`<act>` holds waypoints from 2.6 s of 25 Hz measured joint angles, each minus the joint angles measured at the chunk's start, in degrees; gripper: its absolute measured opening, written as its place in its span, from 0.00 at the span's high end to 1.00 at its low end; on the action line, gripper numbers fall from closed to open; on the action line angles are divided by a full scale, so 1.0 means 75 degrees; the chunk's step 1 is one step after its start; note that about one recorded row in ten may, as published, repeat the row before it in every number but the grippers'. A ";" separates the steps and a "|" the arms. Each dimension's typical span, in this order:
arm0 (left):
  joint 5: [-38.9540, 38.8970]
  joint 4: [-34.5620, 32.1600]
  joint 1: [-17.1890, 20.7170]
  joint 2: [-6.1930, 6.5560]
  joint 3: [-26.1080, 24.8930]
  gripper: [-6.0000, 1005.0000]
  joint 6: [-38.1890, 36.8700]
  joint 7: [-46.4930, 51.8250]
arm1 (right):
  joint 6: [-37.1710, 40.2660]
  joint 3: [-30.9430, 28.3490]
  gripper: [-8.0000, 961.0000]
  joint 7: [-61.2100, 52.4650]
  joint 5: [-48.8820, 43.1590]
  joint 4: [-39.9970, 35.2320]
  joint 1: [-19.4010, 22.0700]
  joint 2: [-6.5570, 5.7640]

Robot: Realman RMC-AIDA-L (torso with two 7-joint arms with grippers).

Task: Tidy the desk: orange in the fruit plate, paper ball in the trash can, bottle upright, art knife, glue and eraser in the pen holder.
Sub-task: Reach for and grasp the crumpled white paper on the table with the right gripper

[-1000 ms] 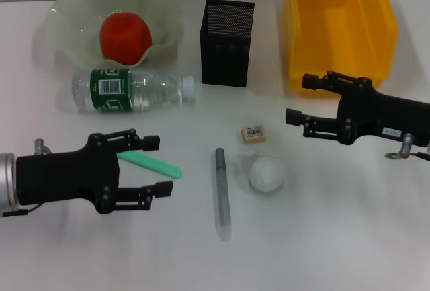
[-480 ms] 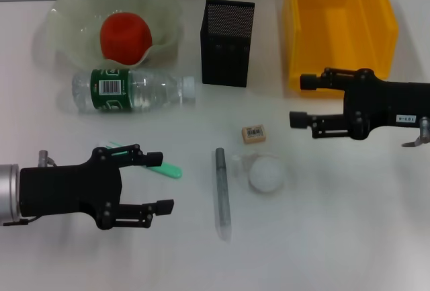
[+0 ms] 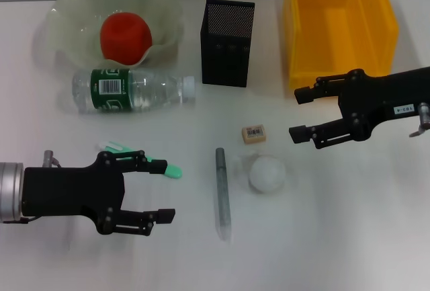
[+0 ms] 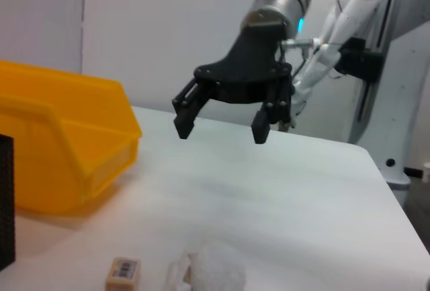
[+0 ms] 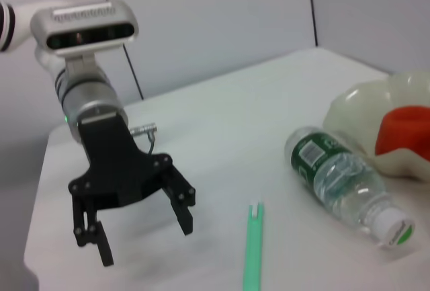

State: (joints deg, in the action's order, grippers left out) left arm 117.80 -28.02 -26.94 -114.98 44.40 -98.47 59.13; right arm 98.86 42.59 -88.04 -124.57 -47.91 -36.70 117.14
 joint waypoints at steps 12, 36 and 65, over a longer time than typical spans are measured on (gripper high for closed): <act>0.0395 -0.0102 -0.0135 0.0083 0.0058 0.19 0.0063 0.0044 | 0.0027 0.1244 0.15 -0.1307 -0.1190 -0.0890 -0.0573 0.0117; 0.0568 -0.0205 -0.0134 0.0006 0.0069 0.19 0.0360 -0.0158 | -0.1540 0.3621 0.15 -0.1616 -0.1513 -0.0566 -0.0962 0.0307; 0.0563 -0.0213 -0.0235 -0.0043 0.0047 0.19 0.0358 -0.0149 | -0.2474 0.4631 0.15 -0.1561 -0.1204 0.0237 -0.1212 0.0325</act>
State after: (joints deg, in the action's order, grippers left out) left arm 122.03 -29.62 -28.70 -115.31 44.75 -95.79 58.01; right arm 80.31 77.32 -99.75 -133.60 -46.14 -45.79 119.58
